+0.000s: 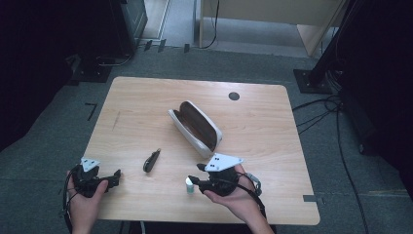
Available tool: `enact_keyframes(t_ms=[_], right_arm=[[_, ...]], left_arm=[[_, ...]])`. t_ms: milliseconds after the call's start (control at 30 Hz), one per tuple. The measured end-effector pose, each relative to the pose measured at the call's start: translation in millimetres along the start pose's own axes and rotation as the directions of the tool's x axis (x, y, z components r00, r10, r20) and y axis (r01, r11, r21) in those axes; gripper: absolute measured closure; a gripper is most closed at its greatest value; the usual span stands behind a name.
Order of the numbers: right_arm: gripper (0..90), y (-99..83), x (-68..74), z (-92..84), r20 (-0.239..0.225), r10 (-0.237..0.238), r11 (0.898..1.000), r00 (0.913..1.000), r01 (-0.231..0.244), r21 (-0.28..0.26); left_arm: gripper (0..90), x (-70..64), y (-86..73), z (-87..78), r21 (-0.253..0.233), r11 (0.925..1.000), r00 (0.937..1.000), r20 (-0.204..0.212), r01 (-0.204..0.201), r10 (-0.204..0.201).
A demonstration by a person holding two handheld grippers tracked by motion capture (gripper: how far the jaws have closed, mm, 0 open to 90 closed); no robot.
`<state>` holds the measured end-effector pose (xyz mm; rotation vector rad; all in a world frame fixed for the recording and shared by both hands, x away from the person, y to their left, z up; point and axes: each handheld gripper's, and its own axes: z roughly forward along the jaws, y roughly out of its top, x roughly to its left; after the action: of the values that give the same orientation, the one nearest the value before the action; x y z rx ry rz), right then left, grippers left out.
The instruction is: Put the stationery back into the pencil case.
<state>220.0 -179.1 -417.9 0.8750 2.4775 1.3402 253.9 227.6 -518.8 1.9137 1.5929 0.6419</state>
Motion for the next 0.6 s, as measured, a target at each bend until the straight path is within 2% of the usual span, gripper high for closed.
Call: enact_keyframes(t_ms=[167, 300, 467, 600], right_arm=[[40.9, -3.6, 1.4, 0.1, -0.032, 0.026, 0.999, 0.9991, -0.027, -0.017], [35.5, -7.5, 6.0, 5.4, -0.042, 0.008, 1.0, 0.9991, -0.008, 0.0], [35.5, -13.9, 9.5, 14.1, 0.006, -0.017, 0.999, 0.9998, 0.017, 0.035], [39.7, -18.0, 8.6, 19.7, 0.011, -0.022, 0.998, 0.9997, 0.021, 0.052]], left_arm=[[0.0, 0.0, 0.0, 0.0, 0.0, 1.0, 1.0, 0.0, 0.0, 0.0], [0.0, 0.0, 0.0, 0.0, 0.0, 1.0, 1.0, 0.0, 0.0, 0.0], [0.0, -0.1, 0.0, 0.0, 0.0, 1.0, 1.0, 0.0, 0.0, 0.0], [0.0, -0.1, 0.0, 0.0, 0.0, 1.0, 1.0, 0.0, 0.0, 0.0]])
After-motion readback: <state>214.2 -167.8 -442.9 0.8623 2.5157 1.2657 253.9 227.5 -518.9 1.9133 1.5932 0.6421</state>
